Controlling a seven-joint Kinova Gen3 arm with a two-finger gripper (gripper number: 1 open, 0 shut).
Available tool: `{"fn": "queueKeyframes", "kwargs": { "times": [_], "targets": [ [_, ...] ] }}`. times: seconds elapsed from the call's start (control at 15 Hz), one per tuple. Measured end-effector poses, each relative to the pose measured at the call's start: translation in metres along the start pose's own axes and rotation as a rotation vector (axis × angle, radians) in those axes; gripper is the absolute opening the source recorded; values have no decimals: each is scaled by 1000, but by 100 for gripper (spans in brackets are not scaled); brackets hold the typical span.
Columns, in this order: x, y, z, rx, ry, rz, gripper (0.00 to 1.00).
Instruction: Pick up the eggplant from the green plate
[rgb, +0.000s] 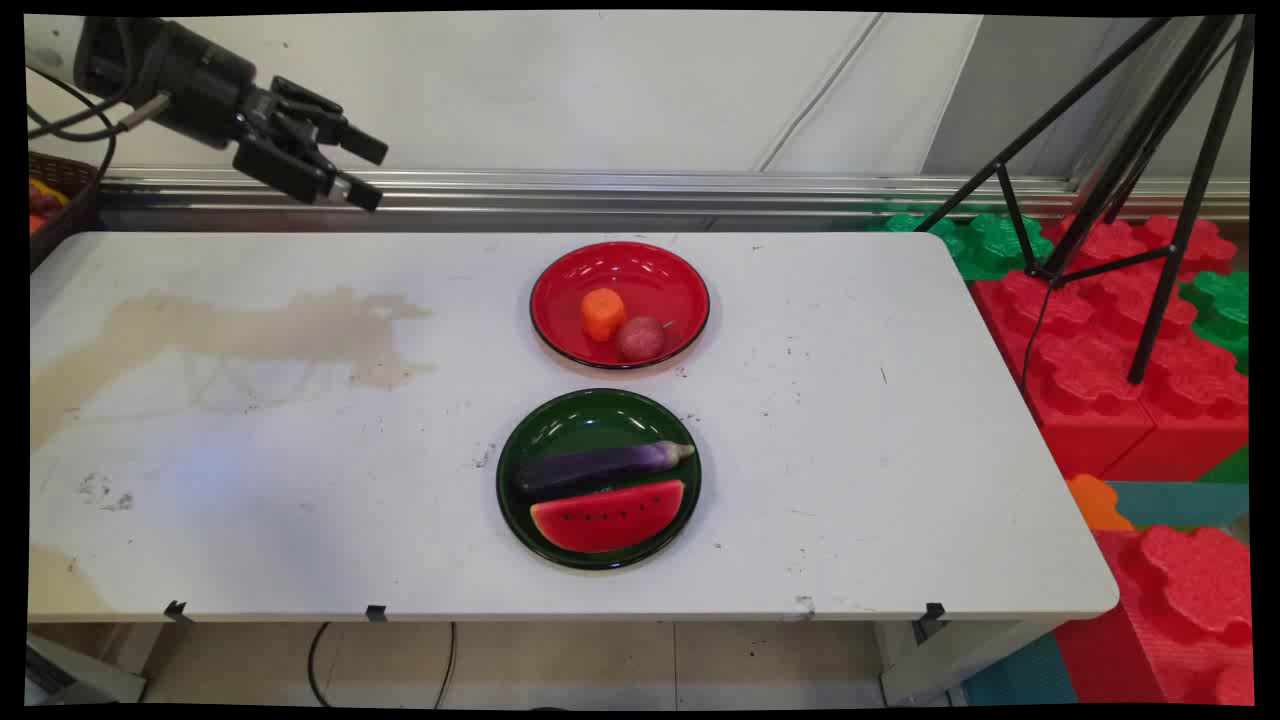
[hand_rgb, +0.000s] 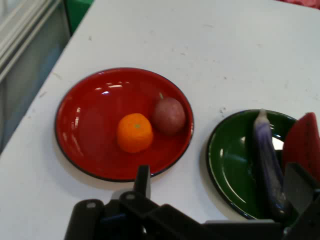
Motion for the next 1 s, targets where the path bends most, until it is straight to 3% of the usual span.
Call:
{"fn": "queueKeyframes", "kwargs": {
  "times": [0.4, 1.0],
  "targets": [
    [2, 21, 22, -54, -50, 29, 100],
    [-3, 53, 87, -107, -149, 76, 100]
  ]
}}
